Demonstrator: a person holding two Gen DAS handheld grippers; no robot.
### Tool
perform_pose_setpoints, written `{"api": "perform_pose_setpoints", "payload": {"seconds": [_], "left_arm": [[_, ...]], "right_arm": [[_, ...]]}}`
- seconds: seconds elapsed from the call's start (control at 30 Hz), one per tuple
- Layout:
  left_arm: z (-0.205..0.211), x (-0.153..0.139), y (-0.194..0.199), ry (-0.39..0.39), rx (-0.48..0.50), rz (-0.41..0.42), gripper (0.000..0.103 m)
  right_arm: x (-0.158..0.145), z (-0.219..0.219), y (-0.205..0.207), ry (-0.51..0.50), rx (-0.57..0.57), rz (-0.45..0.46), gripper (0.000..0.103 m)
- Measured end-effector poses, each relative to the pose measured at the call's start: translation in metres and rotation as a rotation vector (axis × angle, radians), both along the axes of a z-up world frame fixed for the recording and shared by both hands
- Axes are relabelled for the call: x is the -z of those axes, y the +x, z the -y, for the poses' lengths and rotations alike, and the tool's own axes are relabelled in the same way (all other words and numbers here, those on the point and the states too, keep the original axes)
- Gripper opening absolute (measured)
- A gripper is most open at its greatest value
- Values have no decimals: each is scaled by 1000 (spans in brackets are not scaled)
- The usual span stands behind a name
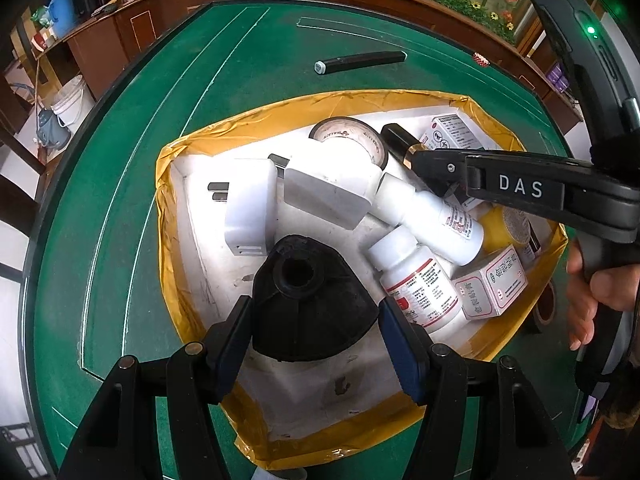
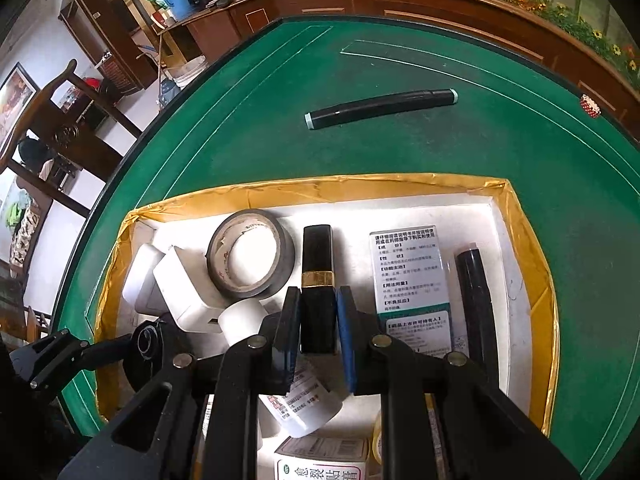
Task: Organize rigid objects
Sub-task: 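Lower black part into tray with left tool while right tool lowers lipstick there, then open both tools to release black part and lipstick, then withdraw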
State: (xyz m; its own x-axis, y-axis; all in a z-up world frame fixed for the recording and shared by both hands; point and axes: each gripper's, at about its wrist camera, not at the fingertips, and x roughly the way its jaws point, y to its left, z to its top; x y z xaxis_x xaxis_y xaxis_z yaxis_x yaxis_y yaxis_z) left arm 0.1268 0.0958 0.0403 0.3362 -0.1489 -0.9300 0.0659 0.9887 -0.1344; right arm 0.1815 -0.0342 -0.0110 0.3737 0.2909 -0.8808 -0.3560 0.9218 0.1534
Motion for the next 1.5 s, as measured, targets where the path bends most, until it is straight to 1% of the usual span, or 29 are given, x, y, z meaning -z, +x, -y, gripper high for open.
{"api": "perform_pose_setpoints", "payload": {"seconds": [0.3, 0.53, 0.63, 0.7, 0.73, 0.8, 0.83, 0.87, 0.9, 0.93, 0.97, 1.03, 1.1, 1.2, 1.23, 1.33, 1.4, 1.5], "left_arm": [[1, 1, -1, 4, -5, 1, 67], [-3, -1, -3, -16, -47, 6, 68], [-3, -6, -8, -10, -64, 20, 71], [-3, -13, -13, 5, -83, 43, 78], [-3, -17, -17, 5, -94, 56, 80], [-3, -27, -24, -10, -116, 83, 85], [-3, -33, -29, -16, -127, 100, 88], [-3, -41, -38, -18, -140, 126, 93], [-3, -46, -42, -18, -145, 141, 94], [-3, -52, -50, -20, -151, 159, 94], [-2, -58, -58, -20, -155, 176, 94], [1, -70, -75, -14, -157, 202, 95], [3, -77, -89, -1, -157, 218, 99], [9, -87, -106, 24, -165, 232, 101], [10, -89, -113, 29, -173, 230, 102], [13, -88, -125, 20, -192, 212, 102], [15, -86, -133, 12, -206, 197, 102], [21, -83, -144, 13, -224, 190, 102]], "right_arm": [[-6, 1, -4, -2, -3, 16, 17], [-15, 2, -9, 3, -6, 34, 17], [-23, 4, -16, 19, -5, 51, 17], [-32, 7, -25, 42, -6, 72, 19], [-36, 9, -29, 52, -6, 82, 22], [-48, 14, -41, 76, -13, 112, 33], [-53, 16, -48, 84, -15, 127, 43], [-59, 20, -57, 95, -22, 146, 52], [-63, 22, -64, 98, -27, 158, 56], [-66, 23, -70, 97, -34, 168, 62], [-68, 25, -79, 90, -50, 177, 65], [-70, 25, -89, 79, -78, 179, 67], [-70, 27, -104, 78, -100, 183, 72], [-69, 34, -125, 94, -105, 184, 86], [-67, 37, -130, 105, -103, 173, 94], [-62, 48, -144, 140, -79, 130, 103], [-59, 56, -153, 144, -65, 111, 103], [-57, 70, -169, 127, -40, 109, 103]]}}
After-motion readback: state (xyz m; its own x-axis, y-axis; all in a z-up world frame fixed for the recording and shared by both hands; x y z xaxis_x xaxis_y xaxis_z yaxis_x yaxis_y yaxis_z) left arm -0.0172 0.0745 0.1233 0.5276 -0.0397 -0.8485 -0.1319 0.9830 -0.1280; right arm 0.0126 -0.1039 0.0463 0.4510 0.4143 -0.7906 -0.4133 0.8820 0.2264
